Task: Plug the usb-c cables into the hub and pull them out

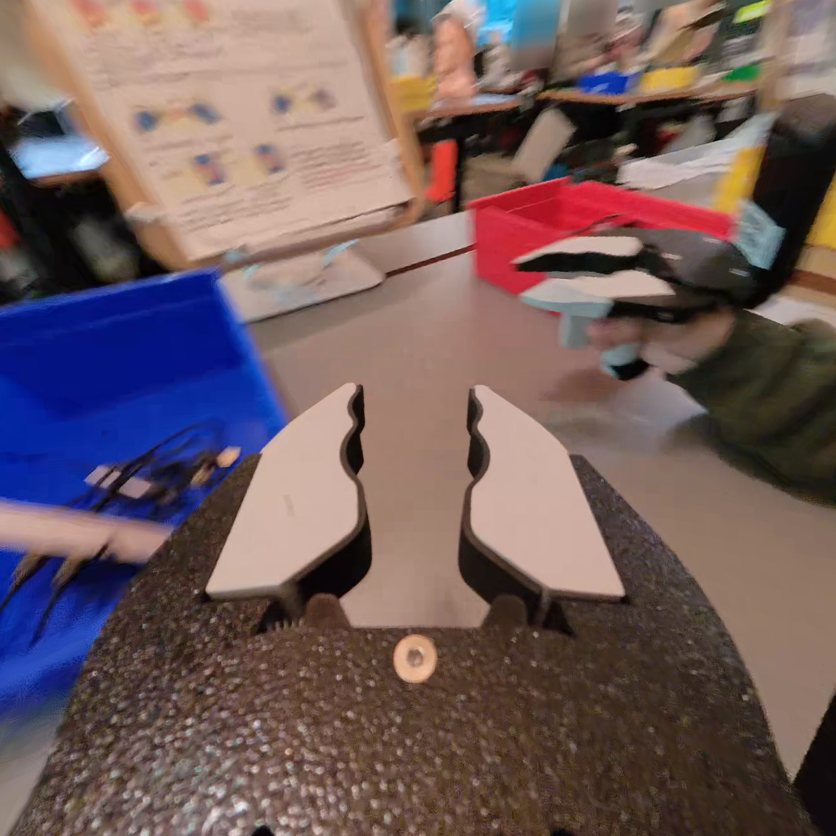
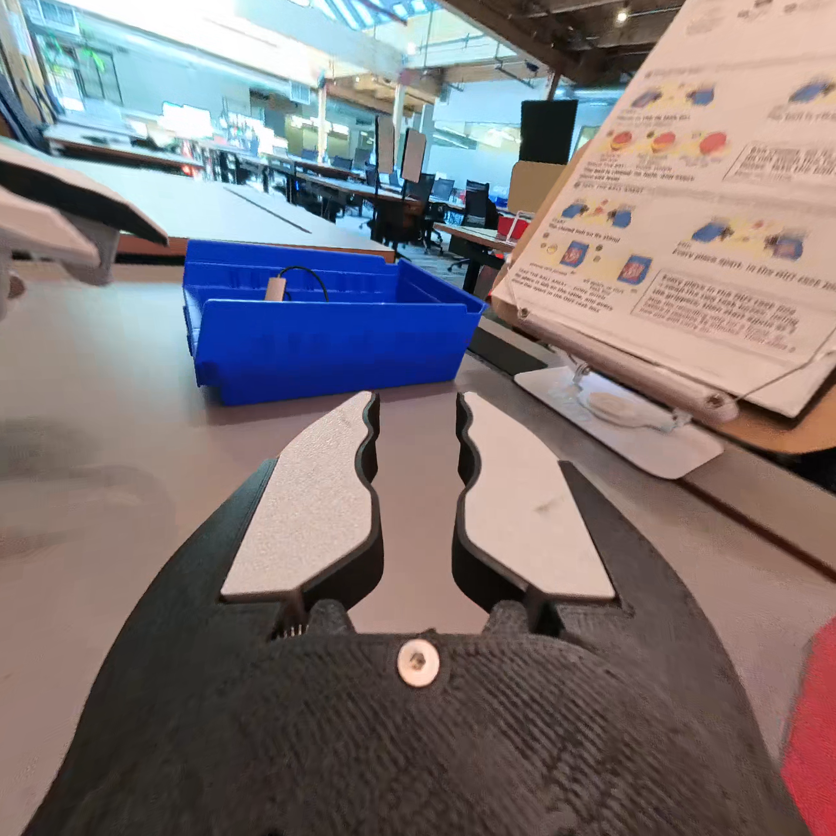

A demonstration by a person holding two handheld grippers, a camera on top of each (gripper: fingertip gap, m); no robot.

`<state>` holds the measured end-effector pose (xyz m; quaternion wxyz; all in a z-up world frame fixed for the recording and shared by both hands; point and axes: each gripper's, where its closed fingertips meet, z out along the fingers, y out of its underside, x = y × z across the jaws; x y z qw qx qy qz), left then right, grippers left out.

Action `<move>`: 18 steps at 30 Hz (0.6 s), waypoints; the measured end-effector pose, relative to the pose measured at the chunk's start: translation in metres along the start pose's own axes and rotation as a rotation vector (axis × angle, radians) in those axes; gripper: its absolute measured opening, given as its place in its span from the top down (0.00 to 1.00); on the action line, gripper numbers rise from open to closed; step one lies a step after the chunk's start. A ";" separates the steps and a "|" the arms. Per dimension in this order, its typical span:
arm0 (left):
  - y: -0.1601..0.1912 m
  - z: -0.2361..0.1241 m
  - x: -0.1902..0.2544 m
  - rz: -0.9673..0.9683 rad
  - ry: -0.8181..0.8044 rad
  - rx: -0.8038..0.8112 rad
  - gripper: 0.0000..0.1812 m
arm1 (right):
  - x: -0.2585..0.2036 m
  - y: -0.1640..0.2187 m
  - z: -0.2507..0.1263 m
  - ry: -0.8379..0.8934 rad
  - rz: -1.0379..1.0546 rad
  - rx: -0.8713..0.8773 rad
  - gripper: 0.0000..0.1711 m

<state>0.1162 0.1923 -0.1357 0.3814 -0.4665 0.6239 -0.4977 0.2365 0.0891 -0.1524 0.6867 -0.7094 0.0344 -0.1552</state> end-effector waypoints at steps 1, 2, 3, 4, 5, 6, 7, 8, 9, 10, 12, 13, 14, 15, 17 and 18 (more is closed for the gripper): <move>0.007 -0.009 -0.022 -0.047 -0.089 -0.048 0.76 | -0.001 0.008 0.002 0.004 0.020 -0.003 0.81; 0.015 -0.019 -0.044 -0.091 -0.172 -0.094 0.76 | 0.000 0.015 0.002 0.013 0.037 -0.028 0.81; 0.022 -0.028 -0.066 -0.128 -0.250 -0.130 0.76 | -0.001 0.020 0.002 0.011 0.045 -0.052 0.81; 0.028 -0.037 -0.088 -0.166 -0.321 -0.166 0.75 | -0.003 0.024 0.002 0.000 0.043 -0.056 0.80; 0.034 -0.044 -0.106 -0.208 -0.372 -0.209 0.73 | -0.003 0.029 0.002 -0.003 0.047 -0.057 0.80; 0.037 -0.048 -0.120 -0.252 -0.398 -0.249 0.72 | -0.003 0.031 0.001 0.002 0.063 -0.066 0.80; 0.038 -0.049 -0.132 -0.292 -0.410 -0.280 0.71 | -0.004 0.030 0.000 0.002 0.062 -0.060 0.80; 0.039 -0.048 -0.144 -0.319 -0.426 -0.312 0.70 | -0.004 0.029 0.000 0.010 0.054 -0.054 0.80; 0.039 -0.047 -0.157 -0.339 -0.457 -0.344 0.69 | -0.004 0.030 0.000 0.015 0.046 -0.055 0.80; 0.040 -0.044 -0.169 -0.356 -0.487 -0.373 0.68 | -0.005 0.030 0.000 0.013 0.038 -0.058 0.80; 0.044 -0.033 -0.188 -0.394 -0.516 -0.438 0.66 | -0.008 0.031 0.001 0.004 0.024 -0.070 0.80; 0.049 -0.026 -0.195 -0.429 -0.509 -0.472 0.63 | -0.009 0.032 0.002 0.000 0.017 -0.075 0.80; 0.055 -0.019 -0.202 -0.464 -0.508 -0.508 0.63 | -0.011 0.032 0.002 -0.009 0.010 -0.078 0.80; 0.062 -0.014 -0.210 -0.503 -0.526 -0.523 0.63 | -0.013 0.033 0.003 -0.020 0.001 -0.081 0.80; 0.075 -0.007 -0.227 -0.583 -0.583 -0.538 0.63 | -0.016 0.033 0.003 -0.030 -0.017 -0.088 0.80; 0.081 -0.004 -0.230 -0.622 -0.604 -0.558 0.63 | -0.017 0.034 0.004 -0.031 -0.026 -0.093 0.80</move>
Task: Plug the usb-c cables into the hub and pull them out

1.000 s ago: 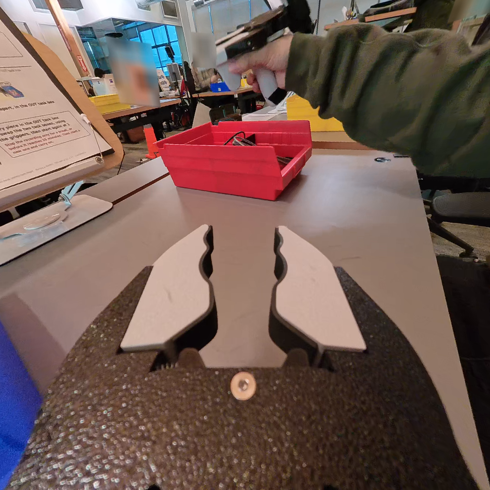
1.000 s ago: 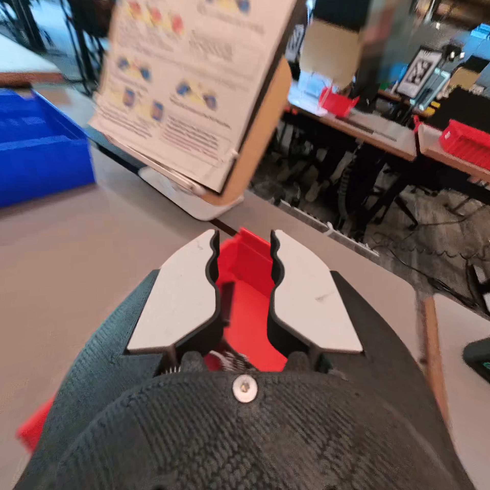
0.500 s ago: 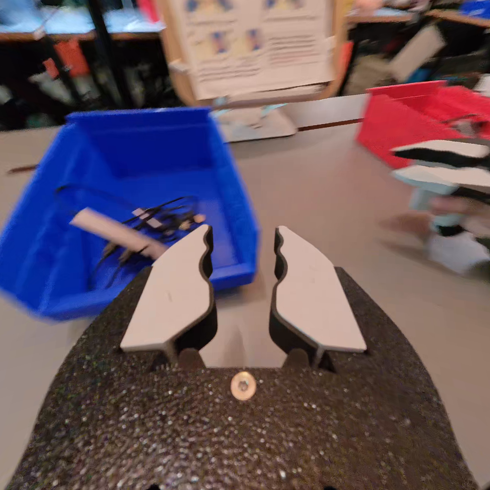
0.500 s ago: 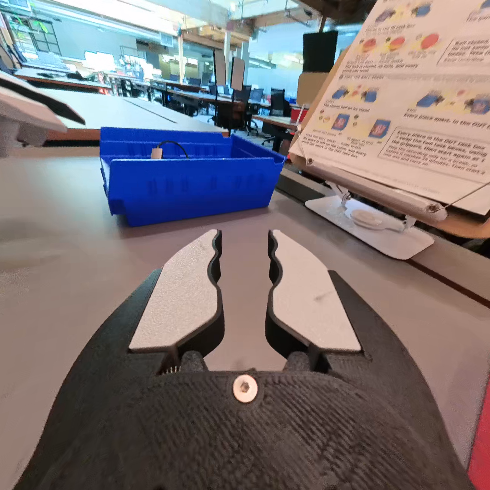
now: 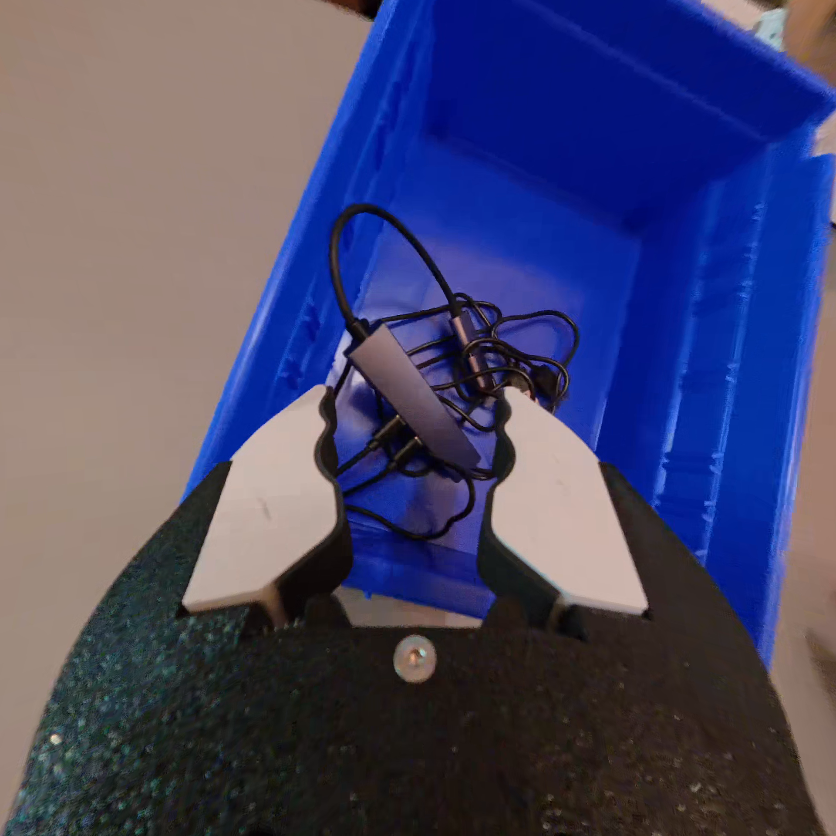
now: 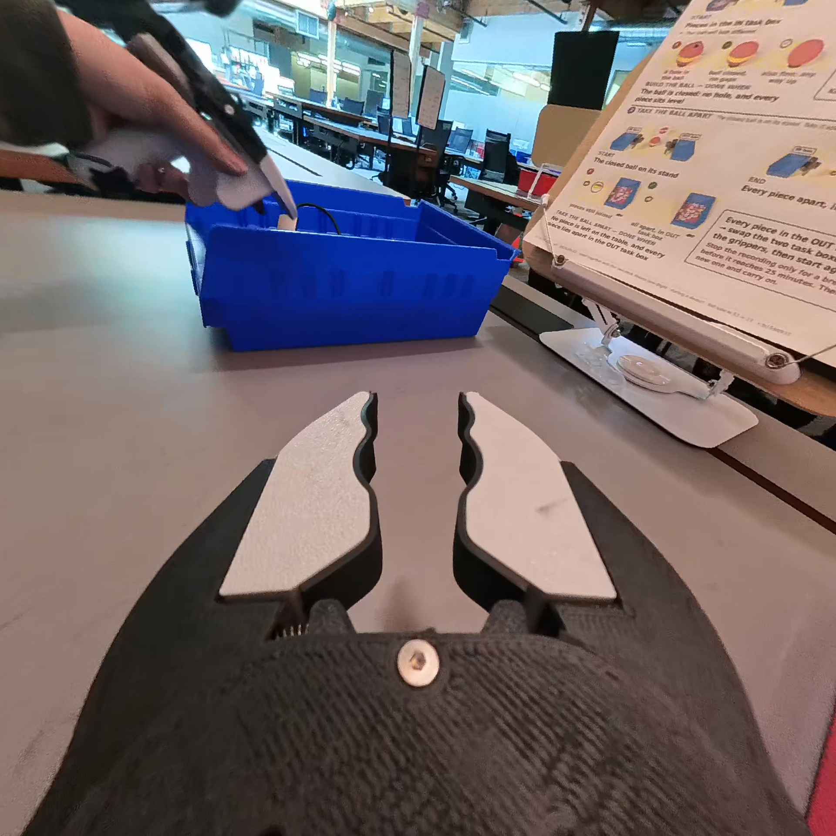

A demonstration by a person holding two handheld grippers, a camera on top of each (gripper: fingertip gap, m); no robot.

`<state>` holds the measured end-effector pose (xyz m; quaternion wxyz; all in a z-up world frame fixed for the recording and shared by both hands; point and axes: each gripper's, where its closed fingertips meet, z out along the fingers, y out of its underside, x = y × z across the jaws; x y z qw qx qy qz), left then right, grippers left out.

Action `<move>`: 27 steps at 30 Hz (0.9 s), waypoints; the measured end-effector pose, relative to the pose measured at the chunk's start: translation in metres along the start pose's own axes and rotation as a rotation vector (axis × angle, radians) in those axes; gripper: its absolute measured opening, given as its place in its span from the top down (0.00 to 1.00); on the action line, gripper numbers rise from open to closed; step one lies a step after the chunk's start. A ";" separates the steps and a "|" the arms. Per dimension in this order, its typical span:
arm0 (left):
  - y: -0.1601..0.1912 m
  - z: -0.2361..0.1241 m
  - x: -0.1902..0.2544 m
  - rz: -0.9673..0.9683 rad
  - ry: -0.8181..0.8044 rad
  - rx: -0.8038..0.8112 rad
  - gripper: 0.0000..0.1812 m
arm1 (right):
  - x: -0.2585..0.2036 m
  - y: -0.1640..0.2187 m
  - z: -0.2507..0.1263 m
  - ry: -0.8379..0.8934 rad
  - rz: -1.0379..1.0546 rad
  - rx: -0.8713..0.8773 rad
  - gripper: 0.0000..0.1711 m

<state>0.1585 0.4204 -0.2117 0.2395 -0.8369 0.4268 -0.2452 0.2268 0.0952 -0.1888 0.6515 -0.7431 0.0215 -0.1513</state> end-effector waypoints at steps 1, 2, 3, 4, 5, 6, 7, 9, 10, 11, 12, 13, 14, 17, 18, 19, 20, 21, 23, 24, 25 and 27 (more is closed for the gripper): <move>0.002 0.005 0.003 -0.028 0.009 -0.027 0.63 | -0.001 0.001 0.001 -0.004 -0.009 -0.007 0.80; 0.003 0.009 0.006 -0.035 0.015 -0.045 0.63 | -0.003 0.001 0.001 -0.010 -0.018 -0.013 0.80; 0.003 0.013 0.006 -0.027 0.000 -0.054 0.63 | -0.004 0.002 0.002 -0.012 -0.028 -0.019 0.80; 0.005 0.019 0.003 -0.020 -0.030 -0.067 0.63 | -0.005 0.003 0.003 -0.013 -0.039 -0.027 0.80; 0.007 0.023 0.001 -0.020 -0.047 -0.083 0.65 | -0.007 0.004 0.003 -0.015 -0.050 -0.034 0.80; 0.009 0.028 0.002 -0.014 -0.045 -0.091 0.69 | -0.009 0.005 0.004 -0.021 -0.062 -0.042 0.80; 0.008 0.031 0.000 0.000 -0.055 -0.084 0.73 | -0.010 0.006 0.005 -0.024 -0.074 -0.049 0.80; 0.005 0.032 -0.006 0.048 -0.070 -0.036 0.82 | -0.013 0.007 0.006 -0.026 -0.095 -0.057 0.80; 0.005 0.031 -0.005 0.070 -0.055 -0.014 0.82 | -0.014 0.007 0.006 -0.029 -0.103 -0.060 0.80; 0.005 0.029 -0.004 0.090 -0.043 0.002 0.82 | -0.014 0.008 0.006 -0.028 -0.109 -0.063 0.80; 0.005 0.028 -0.005 0.105 -0.047 0.015 0.82 | -0.015 0.008 0.006 -0.027 -0.113 -0.062 0.80; 0.005 0.027 -0.006 0.108 -0.053 0.025 0.82 | -0.015 0.007 0.006 -0.026 -0.116 -0.061 0.80; 0.005 0.027 -0.008 0.094 -0.050 0.032 0.82 | -0.015 0.008 0.006 -0.025 -0.117 -0.062 0.80; 0.002 0.026 -0.001 -0.002 0.045 0.072 0.86 | -0.015 0.008 0.006 -0.025 -0.118 -0.063 0.80; -0.002 0.022 0.004 -0.030 0.087 0.102 0.88 | -0.015 0.007 0.006 -0.024 -0.120 -0.061 0.80; -0.007 0.017 0.010 -0.036 0.133 0.148 0.89 | -0.015 0.007 0.005 -0.024 -0.123 -0.057 0.81; -0.011 0.011 0.017 -0.031 0.166 0.179 0.91 | -0.015 0.007 0.005 -0.021 -0.124 -0.053 0.81; -0.013 0.005 0.023 -0.020 0.191 0.192 0.93 | -0.015 0.006 0.005 -0.018 -0.125 -0.050 0.81; -0.019 -0.009 0.035 0.019 0.235 0.238 0.93 | -0.015 0.006 0.005 -0.020 -0.125 -0.051 0.81; -0.022 -0.015 0.040 0.038 0.250 0.257 0.94 | -0.016 0.007 0.005 -0.022 -0.127 -0.055 0.81; -0.024 -0.021 0.046 0.057 0.274 0.272 0.94 | -0.016 0.007 0.005 -0.021 -0.131 -0.056 0.81; -0.031 -0.038 0.058 0.076 0.330 0.327 0.94 | -0.017 0.007 0.006 -0.021 -0.144 -0.058 0.81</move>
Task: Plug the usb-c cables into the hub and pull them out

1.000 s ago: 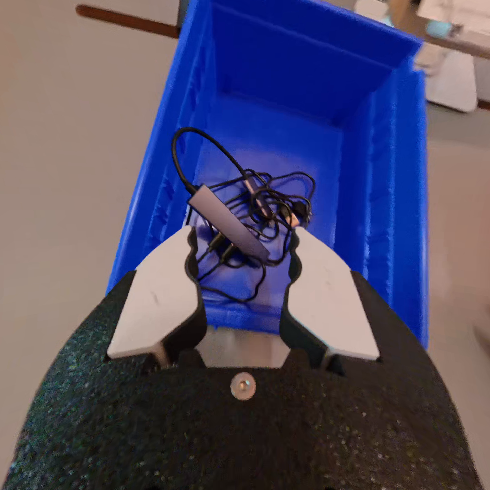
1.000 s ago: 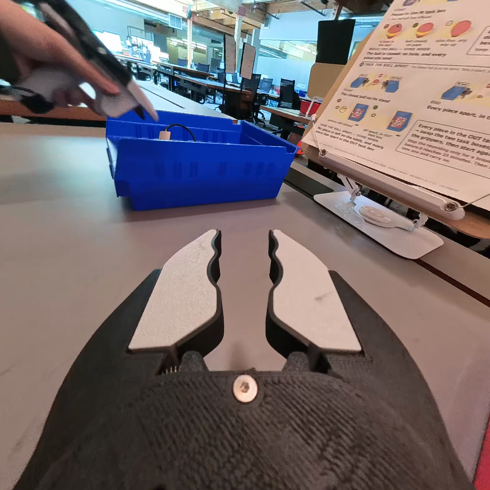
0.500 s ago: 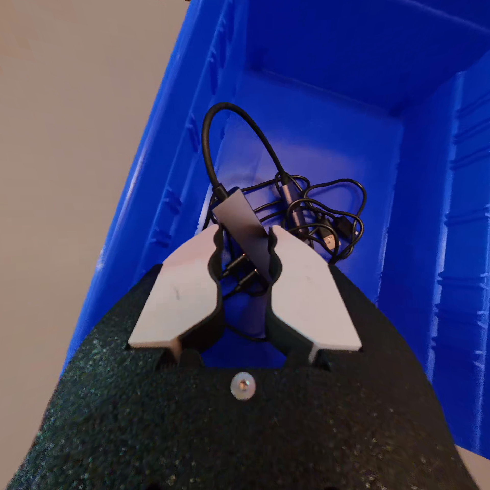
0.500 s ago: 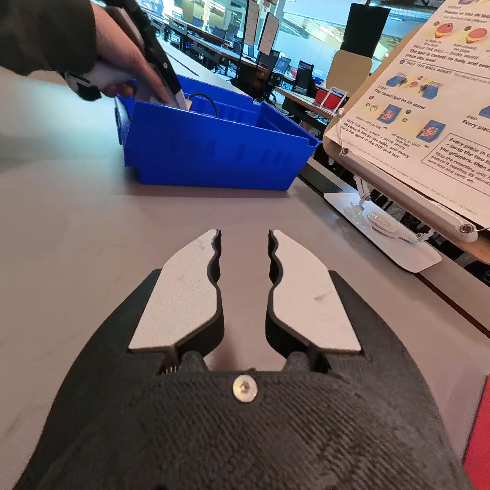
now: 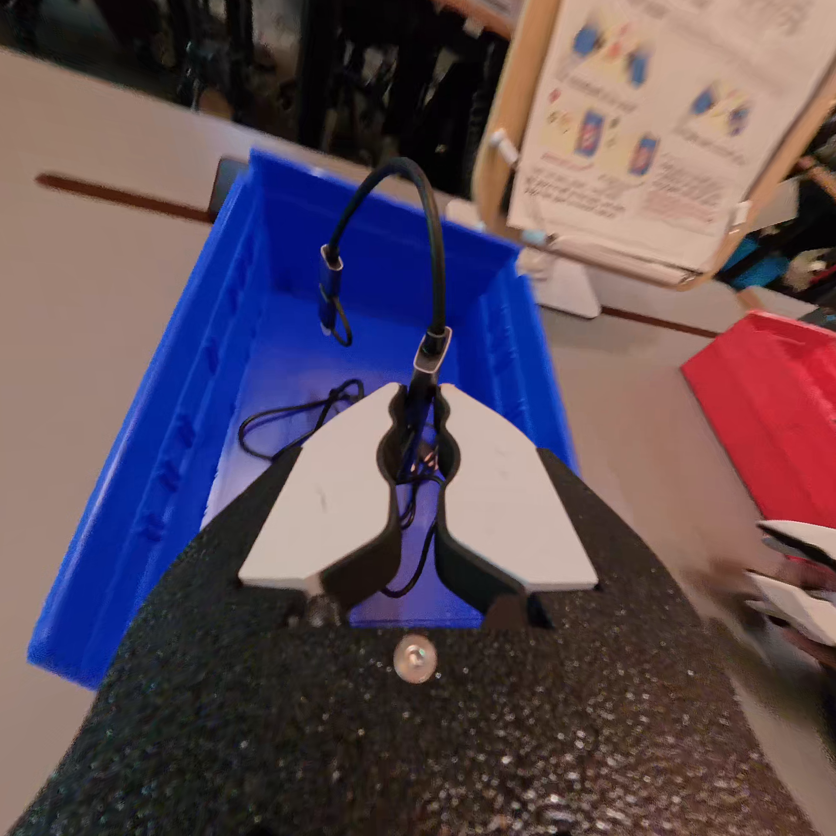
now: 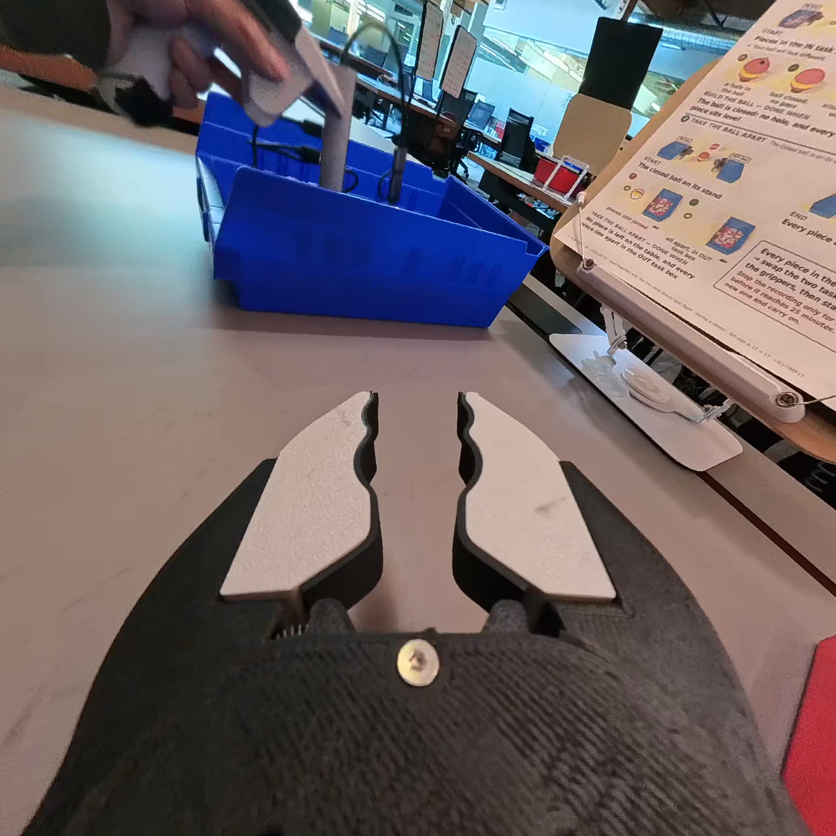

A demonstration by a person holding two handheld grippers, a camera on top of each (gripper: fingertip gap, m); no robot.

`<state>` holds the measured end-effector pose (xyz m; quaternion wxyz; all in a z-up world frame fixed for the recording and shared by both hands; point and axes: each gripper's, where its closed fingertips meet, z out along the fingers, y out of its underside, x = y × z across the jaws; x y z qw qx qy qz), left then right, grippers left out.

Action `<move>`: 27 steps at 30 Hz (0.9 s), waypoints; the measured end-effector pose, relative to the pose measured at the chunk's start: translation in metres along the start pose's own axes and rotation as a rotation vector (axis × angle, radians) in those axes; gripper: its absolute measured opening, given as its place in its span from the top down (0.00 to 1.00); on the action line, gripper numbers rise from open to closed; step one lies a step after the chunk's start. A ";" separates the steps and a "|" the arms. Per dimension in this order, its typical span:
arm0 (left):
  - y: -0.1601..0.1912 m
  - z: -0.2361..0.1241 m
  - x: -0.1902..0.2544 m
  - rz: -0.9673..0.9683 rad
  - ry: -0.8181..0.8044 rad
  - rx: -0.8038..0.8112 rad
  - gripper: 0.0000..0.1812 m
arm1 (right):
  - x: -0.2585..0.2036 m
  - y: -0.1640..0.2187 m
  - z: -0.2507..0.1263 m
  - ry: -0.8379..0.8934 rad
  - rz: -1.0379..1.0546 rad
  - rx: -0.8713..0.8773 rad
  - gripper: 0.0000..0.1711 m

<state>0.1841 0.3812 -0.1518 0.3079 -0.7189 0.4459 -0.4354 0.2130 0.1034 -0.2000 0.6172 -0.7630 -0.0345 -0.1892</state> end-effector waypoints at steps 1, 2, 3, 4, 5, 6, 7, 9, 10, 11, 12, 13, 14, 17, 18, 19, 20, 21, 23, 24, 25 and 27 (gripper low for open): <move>-0.008 -0.005 0.009 0.007 0.031 0.034 0.94 | -0.001 0.000 0.000 0.001 -0.005 0.000 0.81; -0.016 -0.011 0.017 0.004 0.057 0.072 0.94 | 0.000 0.000 0.000 0.004 -0.008 0.001 0.80; -0.025 -0.018 0.026 -0.005 0.082 0.112 0.94 | 0.000 -0.001 0.000 0.010 -0.008 0.005 0.80; -0.034 -0.026 0.037 -0.014 0.114 0.154 0.94 | 0.001 -0.003 -0.001 0.017 0.001 0.023 0.80; -0.043 -0.034 0.049 -0.021 0.148 0.197 0.94 | 0.002 -0.008 -0.002 0.022 0.021 0.059 0.80; -0.051 -0.043 0.063 -0.030 0.186 0.237 0.94 | 0.003 -0.015 -0.004 0.027 0.049 0.106 0.80; -0.058 -0.052 0.078 -0.043 0.228 0.276 0.94 | 0.005 -0.024 -0.007 0.039 0.063 0.160 0.79; -0.072 -0.072 0.109 -0.071 0.319 0.354 0.94 | 0.010 -0.046 -0.018 0.084 0.024 0.274 0.77; -0.080 -0.084 0.126 -0.086 0.375 0.391 0.94 | 0.010 -0.056 -0.023 0.103 -0.016 0.320 0.76; -0.089 -0.097 0.144 -0.098 0.435 0.432 0.94 | 0.008 -0.062 -0.028 0.117 -0.052 0.352 0.75; -0.099 -0.112 0.161 -0.103 0.489 0.473 0.94 | 0.007 -0.066 -0.030 0.125 -0.078 0.366 0.75; -0.110 -0.127 0.178 -0.097 0.539 0.509 0.94 | 0.006 -0.066 -0.031 0.130 -0.093 0.367 0.74; -0.121 -0.142 0.195 -0.074 0.579 0.540 0.94 | 0.006 -0.064 -0.029 0.132 -0.098 0.354 0.74; -0.154 -0.186 0.242 0.052 0.641 0.632 0.95 | 0.008 -0.052 -0.022 0.119 -0.066 0.305 0.74; -0.165 -0.201 0.256 0.085 0.656 0.661 0.95 | 0.008 -0.050 -0.021 0.115 -0.048 0.300 0.74; -0.174 -0.215 0.269 0.111 0.678 0.690 0.95 | 0.009 -0.049 -0.021 0.112 -0.029 0.299 0.74; -0.182 -0.228 0.281 0.132 0.706 0.713 0.95 | 0.010 -0.049 -0.021 0.110 -0.013 0.303 0.74; -0.188 -0.240 0.292 0.148 0.735 0.731 0.95 | 0.011 -0.049 -0.022 0.109 -0.002 0.309 0.74; -0.197 -0.259 0.312 0.170 0.792 0.751 0.94 | 0.012 -0.051 -0.023 0.106 0.018 0.323 0.74; -0.198 -0.263 0.319 0.176 0.809 0.750 0.94 | 0.013 -0.053 -0.026 0.106 0.027 0.340 0.74; -0.197 -0.264 0.324 0.172 0.818 0.743 0.95 | 0.014 -0.056 -0.028 0.104 0.038 0.363 0.75; -0.196 -0.267 0.332 0.142 0.839 0.746 0.95 | 0.019 -0.061 -0.034 0.112 0.073 0.399 0.75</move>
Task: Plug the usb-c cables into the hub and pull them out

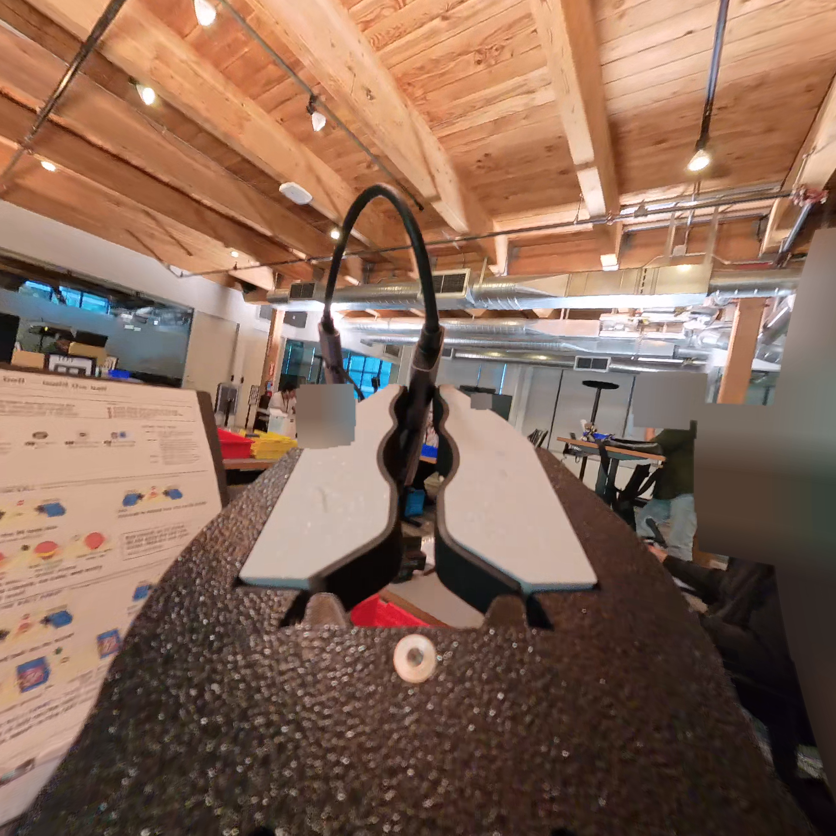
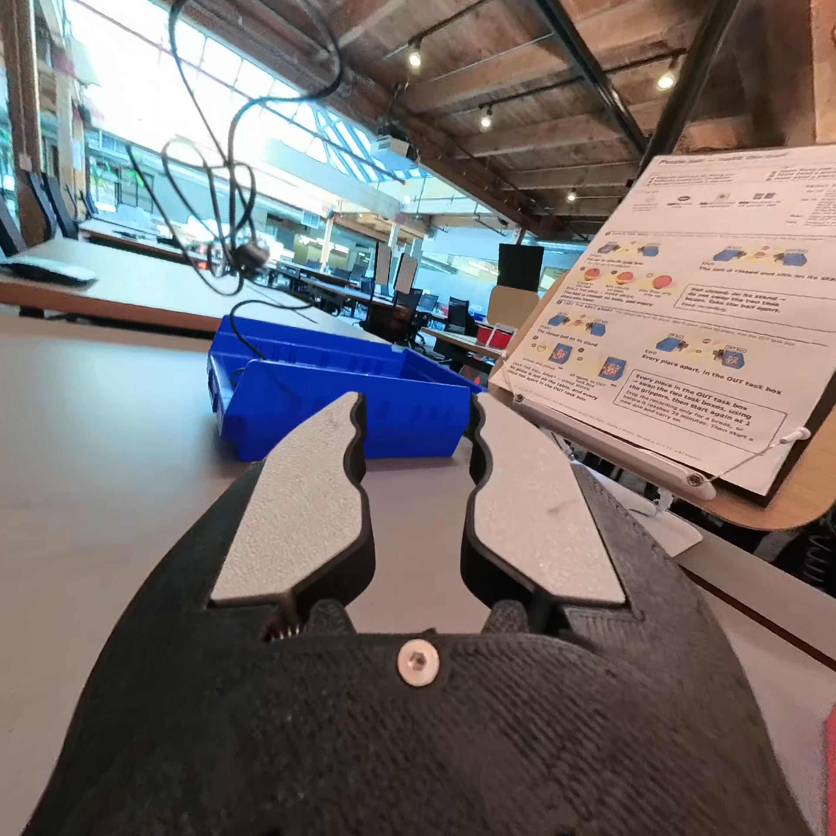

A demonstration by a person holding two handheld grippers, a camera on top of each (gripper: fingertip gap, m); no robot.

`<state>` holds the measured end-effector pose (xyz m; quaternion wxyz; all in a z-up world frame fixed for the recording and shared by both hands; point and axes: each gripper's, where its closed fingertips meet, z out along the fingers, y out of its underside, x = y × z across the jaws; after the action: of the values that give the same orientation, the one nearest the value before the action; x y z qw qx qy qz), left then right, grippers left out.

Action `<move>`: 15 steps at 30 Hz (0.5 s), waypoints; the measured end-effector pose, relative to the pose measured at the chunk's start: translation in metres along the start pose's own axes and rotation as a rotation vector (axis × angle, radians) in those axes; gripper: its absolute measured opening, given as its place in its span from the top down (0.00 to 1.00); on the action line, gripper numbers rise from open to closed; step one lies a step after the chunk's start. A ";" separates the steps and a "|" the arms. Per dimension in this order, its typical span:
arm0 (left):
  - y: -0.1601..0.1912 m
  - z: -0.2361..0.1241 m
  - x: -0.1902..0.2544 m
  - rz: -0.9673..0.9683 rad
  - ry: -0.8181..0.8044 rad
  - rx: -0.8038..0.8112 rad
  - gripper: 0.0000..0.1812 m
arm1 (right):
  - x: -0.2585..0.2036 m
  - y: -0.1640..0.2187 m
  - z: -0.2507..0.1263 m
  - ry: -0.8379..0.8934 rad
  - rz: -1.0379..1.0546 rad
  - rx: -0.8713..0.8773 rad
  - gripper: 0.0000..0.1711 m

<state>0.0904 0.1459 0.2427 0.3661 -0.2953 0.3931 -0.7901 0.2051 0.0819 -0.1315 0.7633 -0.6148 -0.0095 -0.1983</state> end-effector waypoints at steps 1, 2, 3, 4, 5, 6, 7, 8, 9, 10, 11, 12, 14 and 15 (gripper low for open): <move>-0.004 0.002 0.007 0.016 0.014 0.022 0.94 | 0.004 0.000 -0.001 0.012 0.019 0.002 0.75; -0.011 0.005 0.014 0.055 0.032 0.036 0.95 | 0.007 0.001 -0.002 0.022 0.036 -0.002 0.75; -0.019 0.009 0.021 0.097 0.040 0.042 0.94 | 0.010 0.004 -0.003 0.029 0.051 -0.009 0.75; -0.029 0.015 0.026 0.126 0.041 0.047 0.94 | 0.013 0.007 -0.003 0.037 0.064 -0.018 0.75; -0.040 0.022 0.030 0.147 0.049 0.048 0.94 | 0.015 0.011 -0.003 0.044 0.076 -0.032 0.75; -0.051 0.028 0.035 0.161 0.059 0.052 0.95 | 0.015 0.014 -0.003 0.046 0.083 -0.045 0.75; -0.064 0.034 0.037 0.174 0.059 0.061 0.95 | 0.015 0.017 -0.002 0.044 0.087 -0.055 0.75; -0.076 0.040 0.040 0.193 0.061 0.067 0.95 | 0.014 0.020 -0.002 0.040 0.089 -0.067 0.75; -0.088 0.045 0.043 0.220 0.062 0.070 0.95 | 0.013 0.022 -0.001 0.033 0.091 -0.078 0.75; -0.099 0.049 0.044 0.243 0.053 0.076 0.95 | 0.011 0.023 -0.001 0.023 0.095 -0.088 0.75; -0.109 0.052 0.046 0.256 0.048 0.080 0.95 | 0.010 0.025 0.000 0.017 0.098 -0.094 0.75; -0.116 0.055 0.048 0.255 0.050 0.078 0.95 | 0.009 0.025 0.000 0.012 0.101 -0.098 0.75; -0.124 0.060 0.051 0.256 0.043 0.072 0.95 | 0.009 0.026 0.000 0.010 0.100 -0.101 0.75; -0.125 0.062 0.052 0.273 0.036 0.065 0.95 | 0.009 0.025 0.000 0.010 0.104 -0.100 0.75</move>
<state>0.0650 0.1319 0.3884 0.4725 -0.2128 0.4102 -0.7504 0.2214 0.0838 -0.1528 0.7407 -0.6511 0.0360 -0.1617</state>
